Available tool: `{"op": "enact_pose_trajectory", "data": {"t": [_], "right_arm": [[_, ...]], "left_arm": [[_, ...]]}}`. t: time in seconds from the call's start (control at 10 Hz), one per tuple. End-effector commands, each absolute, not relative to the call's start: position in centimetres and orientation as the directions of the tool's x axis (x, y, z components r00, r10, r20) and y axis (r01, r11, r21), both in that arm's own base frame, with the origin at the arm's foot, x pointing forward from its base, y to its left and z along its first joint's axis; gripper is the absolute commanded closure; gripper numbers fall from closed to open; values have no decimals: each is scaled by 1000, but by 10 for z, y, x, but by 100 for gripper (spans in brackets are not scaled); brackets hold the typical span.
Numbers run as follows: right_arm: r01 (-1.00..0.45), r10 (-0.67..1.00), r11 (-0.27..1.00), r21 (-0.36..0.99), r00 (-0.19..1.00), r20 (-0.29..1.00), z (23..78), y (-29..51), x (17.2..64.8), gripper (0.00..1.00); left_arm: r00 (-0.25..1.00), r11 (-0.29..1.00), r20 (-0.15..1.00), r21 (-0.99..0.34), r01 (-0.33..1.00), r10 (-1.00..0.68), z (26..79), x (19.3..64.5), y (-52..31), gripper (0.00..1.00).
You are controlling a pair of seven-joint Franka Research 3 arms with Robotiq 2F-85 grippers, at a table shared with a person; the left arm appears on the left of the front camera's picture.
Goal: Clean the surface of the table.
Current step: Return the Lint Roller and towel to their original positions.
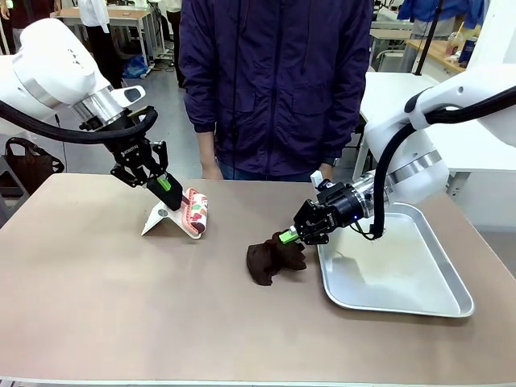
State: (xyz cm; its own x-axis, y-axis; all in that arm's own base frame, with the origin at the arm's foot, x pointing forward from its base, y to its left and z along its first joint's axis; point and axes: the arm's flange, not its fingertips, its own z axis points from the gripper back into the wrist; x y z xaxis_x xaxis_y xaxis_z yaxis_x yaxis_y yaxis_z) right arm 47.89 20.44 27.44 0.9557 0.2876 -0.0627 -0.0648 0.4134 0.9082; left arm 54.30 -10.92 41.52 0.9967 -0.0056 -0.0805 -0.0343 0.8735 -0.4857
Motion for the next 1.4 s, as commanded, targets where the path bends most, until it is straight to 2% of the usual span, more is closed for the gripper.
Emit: {"op": "enact_pose_trajectory", "data": {"t": [0.0,0.1,0.2,0.3,0.5,0.6,0.7,0.9,1.3], "right_arm": [[-70,297,390,918,953,-53,273,207,482,72],[-64,297,389,919,953,-60,273,207,481,41],[-51,296,387,921,953,-72,272,206,482,15],[-48,295,385,922,953,-74,271,206,483,0],[-47,302,379,924,950,-76,270,206,483,0],[-52,308,372,927,949,-71,271,205,482,4],[-56,304,372,926,950,-65,273,203,481,0],[-76,302,404,911,952,-55,283,199,476,0],[-122,332,676,727,931,-152,336,232,471,0]], "left_arm": [[993,893,-115,-446,-63,13,416,549,-107,23],[993,894,-113,-445,-62,13,416,549,-107,0],[994,893,-112,-445,-67,18,417,549,-106,0],[994,892,-108,-446,-69,23,417,549,-105,0],[994,889,-102,-452,-77,34,421,549,-101,0],[995,887,-96,-455,-80,41,424,548,-97,0],[995,882,-89,-463,-83,47,429,545,-91,0],[997,862,-64,-502,-75,49,444,530,-74,0],[999,825,36,-565,1,23,473,478,-54,0]]}}
